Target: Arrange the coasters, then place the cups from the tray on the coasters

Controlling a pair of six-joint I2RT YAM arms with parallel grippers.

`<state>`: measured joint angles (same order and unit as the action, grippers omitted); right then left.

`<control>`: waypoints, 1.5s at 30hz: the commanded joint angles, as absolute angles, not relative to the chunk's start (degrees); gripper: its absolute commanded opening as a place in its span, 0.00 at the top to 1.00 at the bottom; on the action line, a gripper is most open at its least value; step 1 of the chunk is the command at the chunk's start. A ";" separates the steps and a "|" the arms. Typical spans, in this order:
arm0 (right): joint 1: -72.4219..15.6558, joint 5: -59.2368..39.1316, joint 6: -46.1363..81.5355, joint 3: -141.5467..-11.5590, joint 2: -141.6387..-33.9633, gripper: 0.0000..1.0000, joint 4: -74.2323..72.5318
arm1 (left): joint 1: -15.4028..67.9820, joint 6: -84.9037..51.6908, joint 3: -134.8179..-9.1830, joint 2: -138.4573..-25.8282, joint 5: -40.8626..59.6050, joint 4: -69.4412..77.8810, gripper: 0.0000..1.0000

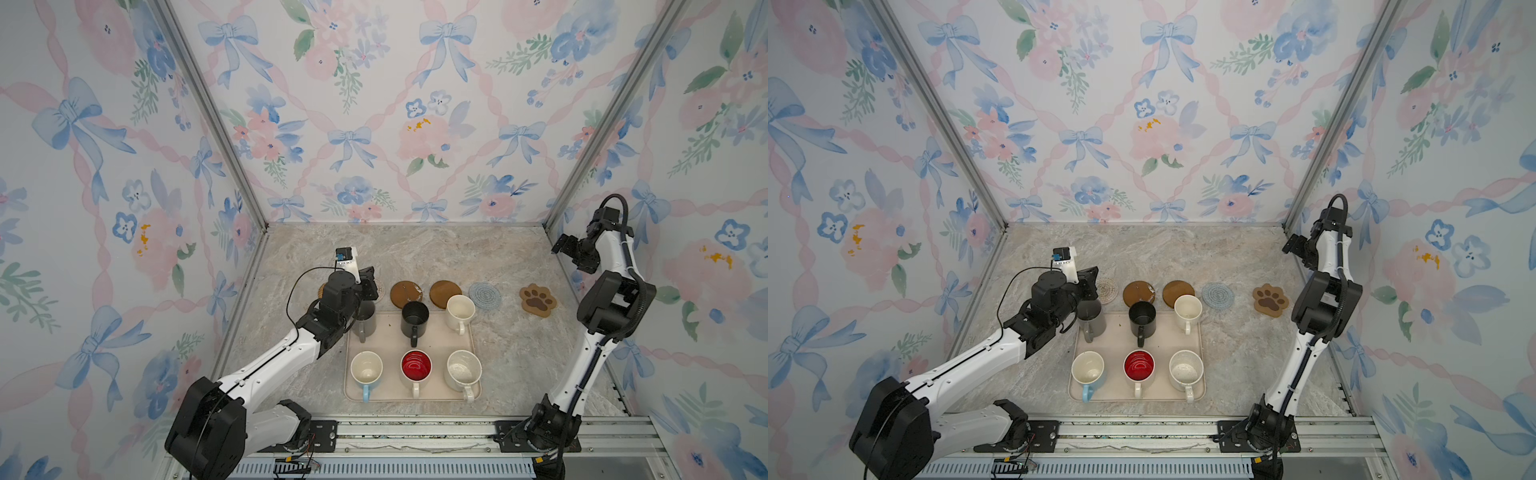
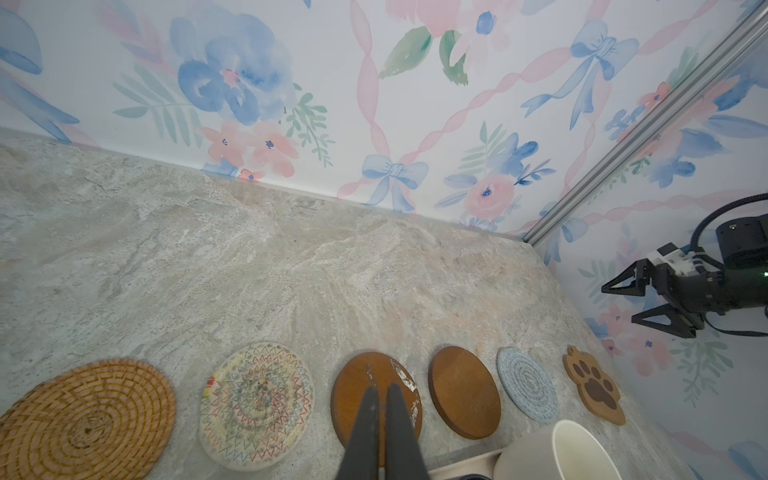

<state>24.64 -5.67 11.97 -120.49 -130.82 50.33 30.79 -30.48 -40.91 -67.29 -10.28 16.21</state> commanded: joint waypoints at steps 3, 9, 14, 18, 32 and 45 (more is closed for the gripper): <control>25.30 -6.07 13.97 -113.49 -125.36 0.03 47.20 | 31.22 -28.85 -39.53 -65.05 -12.65 15.51 1.00; 26.21 -6.37 13.89 -111.64 -123.63 0.03 46.83 | 31.28 -28.74 -39.31 -64.89 -12.75 15.30 1.00; 25.94 -5.49 14.18 -110.22 -122.04 0.03 46.23 | 31.22 -28.75 -39.22 -64.58 -12.67 15.22 1.00; 26.06 -3.50 15.11 -106.54 -118.90 0.03 44.14 | 31.24 -28.75 -39.10 -64.20 -12.76 15.29 1.00; 24.98 3.14 15.11 -87.90 -99.29 0.30 40.35 | 31.31 -28.56 -37.83 -62.23 -13.96 15.36 1.00; 20.44 1.40 16.72 -66.16 -76.29 0.97 46.76 | 31.03 -27.24 -37.49 -63.23 -13.89 15.37 1.00</control>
<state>20.82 3.97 16.01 -69.45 -77.14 42.74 31.11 -28.62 -38.04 -63.00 -13.69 16.14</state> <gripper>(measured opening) 0.048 0.050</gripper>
